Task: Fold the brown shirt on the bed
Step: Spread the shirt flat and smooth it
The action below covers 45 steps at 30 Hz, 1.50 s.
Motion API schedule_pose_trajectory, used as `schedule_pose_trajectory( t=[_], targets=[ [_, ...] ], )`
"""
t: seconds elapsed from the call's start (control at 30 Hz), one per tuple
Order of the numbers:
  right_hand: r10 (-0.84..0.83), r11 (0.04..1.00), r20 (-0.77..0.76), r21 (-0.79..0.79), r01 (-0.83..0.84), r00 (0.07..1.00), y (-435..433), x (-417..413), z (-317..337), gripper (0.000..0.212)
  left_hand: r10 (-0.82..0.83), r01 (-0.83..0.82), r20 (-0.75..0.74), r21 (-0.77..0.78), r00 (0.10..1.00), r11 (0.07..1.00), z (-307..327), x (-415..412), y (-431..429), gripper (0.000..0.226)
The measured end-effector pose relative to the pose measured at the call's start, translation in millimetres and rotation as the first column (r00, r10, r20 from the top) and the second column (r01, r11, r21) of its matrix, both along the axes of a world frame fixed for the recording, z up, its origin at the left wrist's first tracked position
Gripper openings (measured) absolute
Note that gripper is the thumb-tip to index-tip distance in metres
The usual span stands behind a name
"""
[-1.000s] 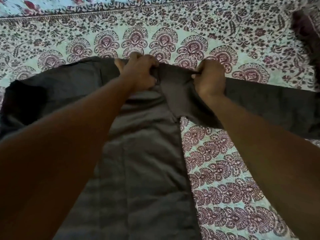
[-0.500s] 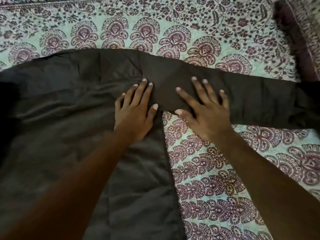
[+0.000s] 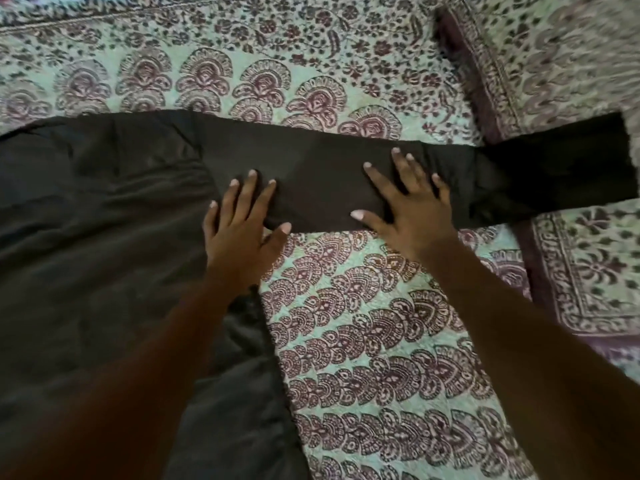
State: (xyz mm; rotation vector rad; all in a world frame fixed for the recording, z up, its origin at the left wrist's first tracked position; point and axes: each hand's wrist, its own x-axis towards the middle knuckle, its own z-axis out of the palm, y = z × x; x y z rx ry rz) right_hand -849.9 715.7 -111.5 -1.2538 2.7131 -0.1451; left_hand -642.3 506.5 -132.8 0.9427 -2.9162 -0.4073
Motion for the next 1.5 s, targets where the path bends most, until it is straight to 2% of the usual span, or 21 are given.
schedule_pose_trajectory(
  t=[0.07, 0.17, 0.23, 0.4, 0.53, 0.67, 0.77, 0.9, 0.97, 1.17, 1.27, 1.4, 1.5],
  targets=[
    [0.141, 0.99, -0.009, -0.019, -0.141, 0.99, 17, -7, 8, 0.077, 0.008, -0.009, 0.009, 0.107, 1.0, 0.994, 4, -1, -6, 0.082],
    [0.459, 0.885, -0.144, -0.016, -0.466, 0.877, 32, 0, 13, 0.048, 0.0, 0.017, -0.056, 0.303, 0.998, 0.953, 13, 3, -12, 0.096],
    [0.529, 0.841, -0.217, 0.01, -0.54, 0.82, 33, 3, 11, 0.036, 0.007, 0.032, -0.104, 0.371, 0.995, 0.928, 17, 6, -15, 0.098],
    [0.386, 0.905, -0.328, -0.046, -0.423, 0.862, 33, -12, 10, 0.03, 0.059, 0.009, -0.159, 0.394, 0.986, 0.919, 21, 7, -13, 0.099],
    [0.311, 0.942, -0.28, -0.033, -0.333, 0.908, 47, -16, 18, 0.025, 0.075, 0.002, -0.171, 0.41, 0.982, 0.912, 19, 8, -14, 0.107],
    [0.426, 0.901, -0.205, 0.006, -0.434, 0.881, 34, 15, 27, 0.034, 0.057, 0.025, -0.195, 0.397, 0.979, 0.918, 16, 11, -17, 0.113],
    [0.499, 0.858, -0.179, -0.036, -0.513, 0.848, -3, 46, 24, 0.035, 0.041, 0.049, -0.218, 0.391, 0.975, 0.919, 15, 12, -17, 0.112],
    [0.448, 0.881, -0.108, -0.113, -0.459, 0.888, -59, 74, 18, 0.033, 0.049, 0.044, -0.231, 0.382, 0.972, 0.923, 12, 12, -16, 0.111],
    [0.439, 0.884, -0.103, -0.128, -0.449, 0.893, -75, 77, 18, 0.026, 0.054, 0.044, -0.232, 0.399, 0.971, 0.916, 12, 13, -17, 0.11],
    [0.483, 0.846, -0.091, -0.21, -0.491, 0.871, -65, 57, 17, 0.015, 0.045, 0.053, -0.238, 0.39, 0.97, 0.919, 12, 14, -17, 0.106],
    [0.56, 0.808, -0.079, -0.169, -0.565, 0.825, -55, 49, 17, 0.027, 0.025, 0.056, -0.209, 0.374, 0.978, 0.926, 11, 15, -18, 0.098],
    [0.475, 0.869, -0.035, -0.14, -0.474, 0.88, -37, 39, 16, 0.043, -0.013, 0.034, -0.075, 0.29, 0.997, 0.956, 17, 8, -13, 0.08],
    [0.433, 0.898, -0.019, -0.083, -0.433, 0.901, -18, 40, 20, 0.051, 0.085, -0.09, 0.032, 0.202, 0.996, 0.975, 24, -4, 1, 0.058]
  ],
)
